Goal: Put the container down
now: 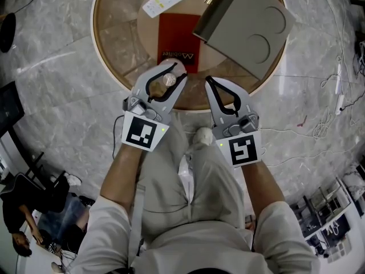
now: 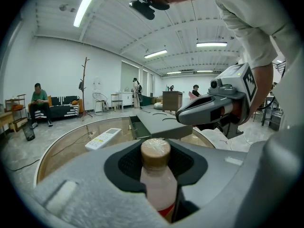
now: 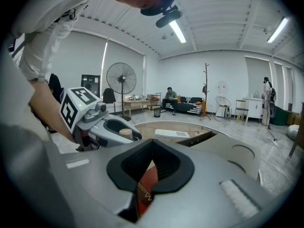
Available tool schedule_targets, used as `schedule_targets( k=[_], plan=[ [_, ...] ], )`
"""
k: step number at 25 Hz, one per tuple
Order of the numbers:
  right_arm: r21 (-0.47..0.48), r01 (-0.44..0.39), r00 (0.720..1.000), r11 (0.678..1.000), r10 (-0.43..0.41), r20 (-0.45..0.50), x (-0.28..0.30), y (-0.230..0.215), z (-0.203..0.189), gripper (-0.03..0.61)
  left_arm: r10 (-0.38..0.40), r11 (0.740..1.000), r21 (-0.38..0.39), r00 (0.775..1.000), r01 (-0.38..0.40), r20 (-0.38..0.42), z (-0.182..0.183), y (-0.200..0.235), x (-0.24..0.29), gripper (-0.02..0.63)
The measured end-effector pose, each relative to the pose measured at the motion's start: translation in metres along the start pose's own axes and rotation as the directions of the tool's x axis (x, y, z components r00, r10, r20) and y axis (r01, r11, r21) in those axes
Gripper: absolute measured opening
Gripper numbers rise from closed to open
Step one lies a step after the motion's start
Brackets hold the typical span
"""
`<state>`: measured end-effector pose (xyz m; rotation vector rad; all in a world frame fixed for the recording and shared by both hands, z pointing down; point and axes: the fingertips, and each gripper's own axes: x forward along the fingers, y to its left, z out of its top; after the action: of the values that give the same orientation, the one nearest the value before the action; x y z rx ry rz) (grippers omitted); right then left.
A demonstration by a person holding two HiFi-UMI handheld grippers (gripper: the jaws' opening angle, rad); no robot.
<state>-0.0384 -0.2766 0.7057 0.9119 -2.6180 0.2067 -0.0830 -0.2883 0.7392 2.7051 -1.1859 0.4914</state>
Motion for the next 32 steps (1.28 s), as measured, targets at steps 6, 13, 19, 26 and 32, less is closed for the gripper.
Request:
schedule_targets(
  k=[6, 13, 19, 26, 32],
  plan=[
    [-0.016, -0.006, 1.000, 1.000, 0.006, -0.001, 0.001, -0.001, -0.002, 0.005, 0.010, 1.000, -0.007, 1.000, -0.009, 0.021, 0.002, 0.002, 0.000, 0.126],
    [-0.014, -0.005, 1.000, 1.000, 0.005, 0.003, 0.000, 0.002, -0.001, 0.005, 0.004, 1.000, 0.004, 0.999, -0.004, 0.033, 0.005, 0.001, -0.005, 0.202],
    [-0.011, 0.000, 1.000, 1.000, 0.001, 0.015, -0.002, 0.000, 0.006, 0.005, 0.035, 0.999, 0.007, 0.999, -0.035, 0.024, 0.011, 0.006, -0.022, 0.236],
    [-0.028, -0.006, 1.000, 1.000, 0.006, 0.028, -0.004, 0.003, 0.021, 0.005, 0.066, 0.998, 0.005, 0.998, -0.066, 0.020, 0.022, 0.013, -0.041, 0.239],
    [-0.042, -0.007, 0.999, 0.999, 0.009, 0.034, -0.011, 0.007, 0.035, 0.005, 0.077, 0.997, 0.021, 0.997, -0.077, 0.014, 0.034, 0.012, -0.060, 0.216]
  ],
)
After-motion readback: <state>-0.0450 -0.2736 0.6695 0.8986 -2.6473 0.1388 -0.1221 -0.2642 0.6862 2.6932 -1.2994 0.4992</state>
